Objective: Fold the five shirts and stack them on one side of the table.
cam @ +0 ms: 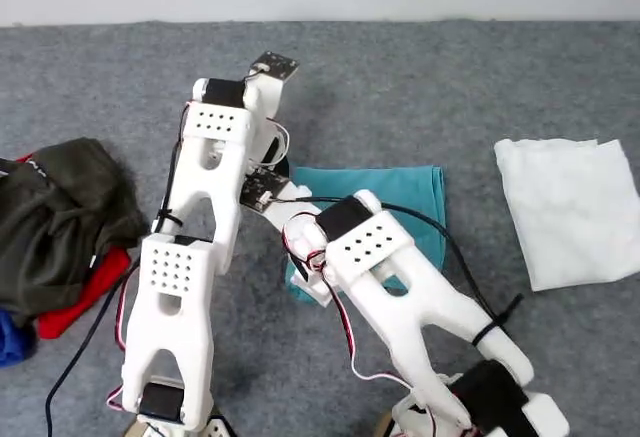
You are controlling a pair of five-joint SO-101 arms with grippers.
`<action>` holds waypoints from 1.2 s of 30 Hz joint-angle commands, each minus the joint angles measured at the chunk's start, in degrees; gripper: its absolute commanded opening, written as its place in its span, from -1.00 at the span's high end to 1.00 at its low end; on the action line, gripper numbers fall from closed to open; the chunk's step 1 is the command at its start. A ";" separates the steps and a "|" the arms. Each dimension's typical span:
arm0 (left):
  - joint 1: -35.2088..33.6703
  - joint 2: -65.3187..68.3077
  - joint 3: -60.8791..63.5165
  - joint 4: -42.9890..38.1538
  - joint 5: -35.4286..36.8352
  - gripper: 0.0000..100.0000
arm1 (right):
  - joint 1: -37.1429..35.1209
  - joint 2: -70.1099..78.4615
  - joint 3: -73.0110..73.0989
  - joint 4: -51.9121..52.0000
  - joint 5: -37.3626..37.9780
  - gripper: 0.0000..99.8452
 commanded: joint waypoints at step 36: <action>-7.74 -2.02 -0.04 1.05 0.35 0.56 | 1.45 5.32 22.07 -30.46 -0.26 0.98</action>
